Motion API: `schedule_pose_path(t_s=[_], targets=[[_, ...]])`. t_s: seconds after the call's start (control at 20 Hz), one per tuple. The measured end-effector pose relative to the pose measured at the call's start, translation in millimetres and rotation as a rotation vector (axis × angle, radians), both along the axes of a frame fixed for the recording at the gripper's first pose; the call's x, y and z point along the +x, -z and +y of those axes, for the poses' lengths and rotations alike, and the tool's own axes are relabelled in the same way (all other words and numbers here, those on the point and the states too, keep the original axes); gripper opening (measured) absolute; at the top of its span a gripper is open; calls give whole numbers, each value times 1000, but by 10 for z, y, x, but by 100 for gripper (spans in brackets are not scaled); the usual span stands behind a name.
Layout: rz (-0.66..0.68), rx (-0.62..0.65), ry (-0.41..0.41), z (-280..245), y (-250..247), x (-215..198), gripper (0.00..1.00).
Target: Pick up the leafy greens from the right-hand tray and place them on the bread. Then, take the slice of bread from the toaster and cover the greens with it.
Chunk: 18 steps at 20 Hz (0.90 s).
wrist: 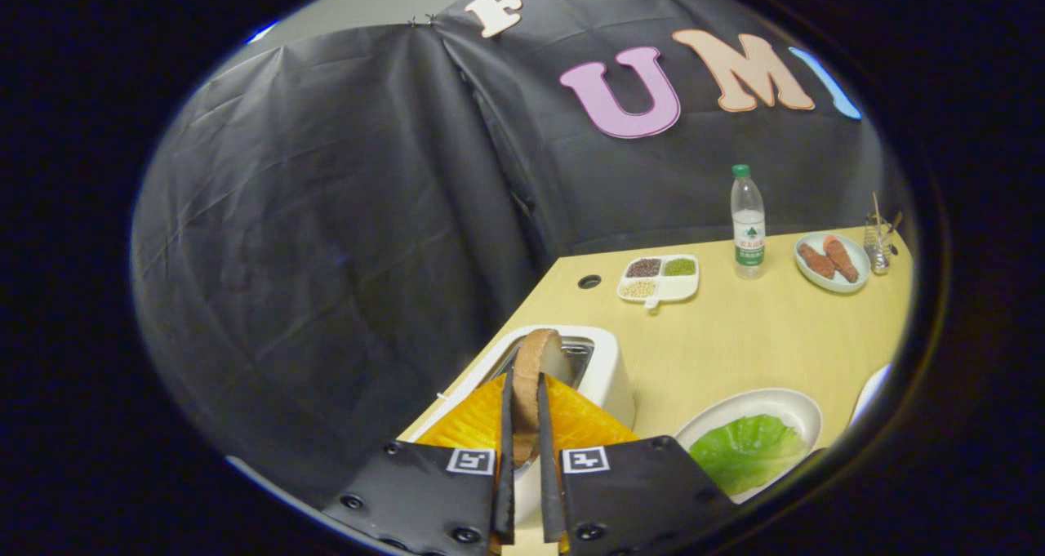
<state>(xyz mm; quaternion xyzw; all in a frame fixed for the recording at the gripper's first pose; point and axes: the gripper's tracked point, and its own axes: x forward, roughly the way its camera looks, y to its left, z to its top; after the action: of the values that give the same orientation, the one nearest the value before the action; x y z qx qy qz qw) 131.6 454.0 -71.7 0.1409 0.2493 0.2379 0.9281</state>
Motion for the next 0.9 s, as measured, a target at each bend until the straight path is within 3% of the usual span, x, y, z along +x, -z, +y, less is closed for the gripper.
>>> schedule_pose_path(t_s=[0.15,0.4,0.9], targets=[[-1,23,11,-1,-62,-19,7],[-53,88,31,-47,-327,-40,7],[-111,257,99,-620,-860,-48,7]])
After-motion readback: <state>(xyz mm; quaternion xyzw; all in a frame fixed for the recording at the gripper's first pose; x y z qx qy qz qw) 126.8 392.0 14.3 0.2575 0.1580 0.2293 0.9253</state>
